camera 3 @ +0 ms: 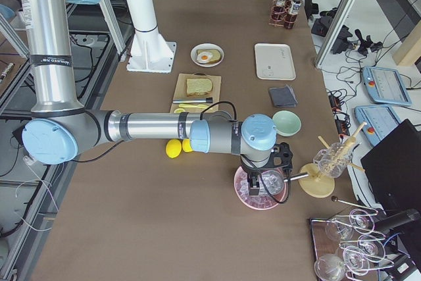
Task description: Make sandwich and place on tray
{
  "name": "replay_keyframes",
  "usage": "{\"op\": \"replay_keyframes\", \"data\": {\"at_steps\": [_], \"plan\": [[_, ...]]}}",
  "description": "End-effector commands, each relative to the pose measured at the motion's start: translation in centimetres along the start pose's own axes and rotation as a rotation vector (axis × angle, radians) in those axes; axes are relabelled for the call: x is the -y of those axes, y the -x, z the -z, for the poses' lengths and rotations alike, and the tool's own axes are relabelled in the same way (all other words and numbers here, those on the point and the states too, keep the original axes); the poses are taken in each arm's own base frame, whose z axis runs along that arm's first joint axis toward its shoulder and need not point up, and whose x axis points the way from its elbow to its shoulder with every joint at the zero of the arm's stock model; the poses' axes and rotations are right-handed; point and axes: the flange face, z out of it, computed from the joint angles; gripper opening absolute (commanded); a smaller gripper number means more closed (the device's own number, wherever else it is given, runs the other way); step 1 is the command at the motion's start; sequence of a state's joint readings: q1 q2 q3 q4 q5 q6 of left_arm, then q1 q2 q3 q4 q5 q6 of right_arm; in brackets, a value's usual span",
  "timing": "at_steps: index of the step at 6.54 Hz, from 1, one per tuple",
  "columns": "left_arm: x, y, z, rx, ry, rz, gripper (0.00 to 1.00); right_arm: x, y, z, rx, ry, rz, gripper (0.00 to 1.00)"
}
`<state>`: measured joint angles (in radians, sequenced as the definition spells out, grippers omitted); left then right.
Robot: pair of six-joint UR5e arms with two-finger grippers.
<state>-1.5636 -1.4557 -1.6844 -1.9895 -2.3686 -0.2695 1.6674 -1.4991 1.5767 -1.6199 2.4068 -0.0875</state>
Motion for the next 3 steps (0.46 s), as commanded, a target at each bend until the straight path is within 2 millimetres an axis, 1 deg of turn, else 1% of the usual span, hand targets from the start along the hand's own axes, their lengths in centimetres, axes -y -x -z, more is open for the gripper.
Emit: {"op": "replay_keyframes", "data": {"at_steps": [1,2,3], "plan": [[0.02,-0.10,0.04,-0.002,-0.001,0.000,0.98,-0.04,0.02,0.02,0.000,0.000,0.002,0.99],[-0.03,-0.08,-0.16,-0.002,0.003,0.000,0.98,-0.04,0.02,0.02,0.000,0.000,0.005,0.99],[0.05,-0.22,-0.24,-0.003,0.004,-0.002,0.98,0.07,0.59,0.52,0.001,-0.011,0.012,0.99]]}}
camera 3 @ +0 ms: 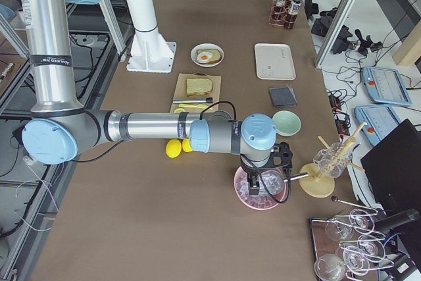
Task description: Make sandwich and place on tray
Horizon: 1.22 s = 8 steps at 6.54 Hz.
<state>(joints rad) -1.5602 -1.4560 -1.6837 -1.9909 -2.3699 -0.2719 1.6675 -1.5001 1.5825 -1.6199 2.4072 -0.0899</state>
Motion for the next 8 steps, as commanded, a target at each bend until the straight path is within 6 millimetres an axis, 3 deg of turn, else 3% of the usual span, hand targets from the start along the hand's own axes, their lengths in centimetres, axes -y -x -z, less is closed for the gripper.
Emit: {"op": "replay_keyframes", "data": {"at_steps": [1,2,3,4,5,7,8], "plan": [[0.1,-0.3,0.0,-0.002,-0.001,-0.004,0.98,0.0,0.4,0.4,0.001,-0.008,0.004,0.99],[0.3,-0.8,0.5,-0.003,-0.007,-0.003,0.98,0.1,0.7,0.6,0.003,-0.012,0.009,0.99],[0.9,-3.5,0.2,-0.020,-0.006,0.038,0.98,0.7,1.7,0.7,0.005,-0.014,0.026,0.99],[1.2,-7.9,0.1,-0.049,0.004,0.067,0.98,1.8,4.1,-0.3,0.008,0.002,0.047,1.00],[1.2,-13.1,0.1,-0.084,0.012,0.070,0.98,4.0,7.3,-0.6,0.013,0.004,0.058,0.99],[2.0,-22.0,2.0,-0.181,-0.011,0.043,0.98,4.4,14.7,-0.1,0.048,-0.008,0.119,0.99],[2.6,-26.2,2.4,-0.220,-0.018,0.057,0.98,3.8,20.7,0.1,0.099,-0.004,0.121,0.99]]}}
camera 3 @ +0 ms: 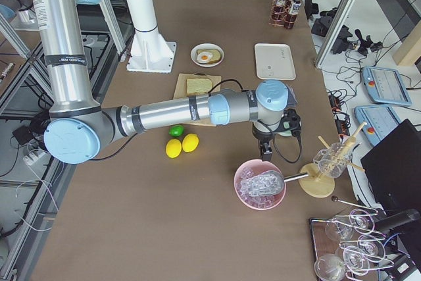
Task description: Make sandwich and place on tray
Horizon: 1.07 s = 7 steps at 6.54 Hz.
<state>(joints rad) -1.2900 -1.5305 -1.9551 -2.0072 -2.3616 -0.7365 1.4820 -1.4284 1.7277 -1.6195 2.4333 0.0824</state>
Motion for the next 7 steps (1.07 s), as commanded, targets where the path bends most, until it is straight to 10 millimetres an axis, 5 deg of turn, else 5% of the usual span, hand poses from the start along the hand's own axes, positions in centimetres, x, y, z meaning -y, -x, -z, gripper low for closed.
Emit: {"op": "replay_keyframes", "data": {"at_steps": [1,2,4,6,7], "plan": [[0.6,-7.3,-1.6,-0.033,-0.034,0.044,0.98,1.5,10.8,0.5,0.077,-0.011,-0.004,1.00],[0.1,-10.4,-4.1,-0.017,-0.044,0.065,0.98,1.1,15.9,0.1,0.120,0.004,-0.006,1.00],[-0.6,-17.8,-7.3,-0.056,-0.052,0.145,0.98,0.1,21.6,-2.0,0.200,-0.070,-0.067,1.00],[-1.0,-18.6,-7.8,-0.058,-0.053,0.148,0.98,-2.1,26.4,-6.9,0.250,-0.081,-0.107,1.00],[-0.9,-18.4,-7.9,-0.050,-0.064,0.150,0.98,-4.6,28.4,-9.8,0.278,-0.082,-0.139,1.00]]}}
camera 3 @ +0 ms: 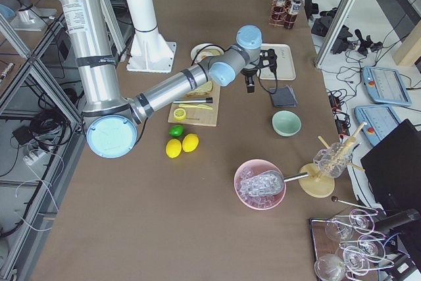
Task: Make sandwich and place on tray
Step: 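Move the right gripper over the bread slice on the cutting board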
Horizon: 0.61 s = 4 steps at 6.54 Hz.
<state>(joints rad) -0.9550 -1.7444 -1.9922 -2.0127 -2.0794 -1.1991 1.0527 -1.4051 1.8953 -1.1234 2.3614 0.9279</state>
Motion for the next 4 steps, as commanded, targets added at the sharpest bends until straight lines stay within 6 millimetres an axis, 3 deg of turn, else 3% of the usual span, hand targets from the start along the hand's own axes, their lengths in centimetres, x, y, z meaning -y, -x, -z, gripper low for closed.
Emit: {"op": "replay_keyframes", "data": {"at_steps": [1,2,4], "plan": [[-0.4,-0.3,-0.6,0.011,-0.012,0.005,0.98,-6.0,1.1,-5.2,0.051,-0.001,-0.040,1.00],[-0.8,-0.6,-1.0,0.013,-0.018,0.008,0.98,-8.9,1.2,-7.1,0.039,0.021,-0.052,1.00],[-1.1,-0.8,-1.1,0.010,-0.015,0.004,0.98,-13.6,3.7,-11.5,-0.004,0.016,-0.013,1.00]]}}
